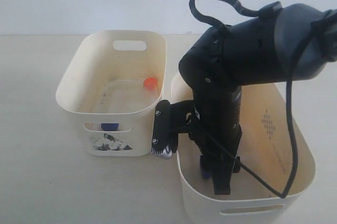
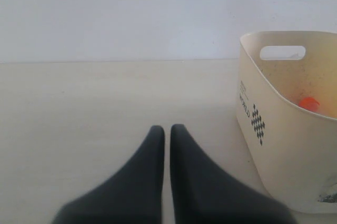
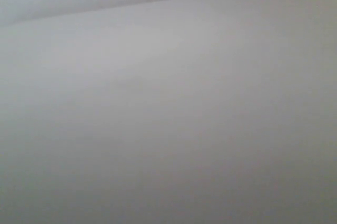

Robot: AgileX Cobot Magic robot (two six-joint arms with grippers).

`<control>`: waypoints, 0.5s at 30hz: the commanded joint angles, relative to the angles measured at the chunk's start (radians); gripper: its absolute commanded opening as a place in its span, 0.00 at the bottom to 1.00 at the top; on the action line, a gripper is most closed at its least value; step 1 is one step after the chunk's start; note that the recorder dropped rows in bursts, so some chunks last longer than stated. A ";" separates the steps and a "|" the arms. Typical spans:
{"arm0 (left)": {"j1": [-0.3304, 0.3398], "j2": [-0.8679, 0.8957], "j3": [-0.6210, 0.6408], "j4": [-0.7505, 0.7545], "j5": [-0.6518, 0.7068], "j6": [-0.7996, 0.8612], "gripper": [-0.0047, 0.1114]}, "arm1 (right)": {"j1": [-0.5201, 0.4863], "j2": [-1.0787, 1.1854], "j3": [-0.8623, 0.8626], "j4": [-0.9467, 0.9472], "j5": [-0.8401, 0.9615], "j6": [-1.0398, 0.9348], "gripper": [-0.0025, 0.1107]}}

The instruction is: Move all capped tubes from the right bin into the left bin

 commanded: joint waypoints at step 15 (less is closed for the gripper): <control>0.001 -0.003 -0.003 0.002 -0.001 -0.008 0.08 | -0.001 0.110 0.000 -0.002 -0.019 -0.002 0.47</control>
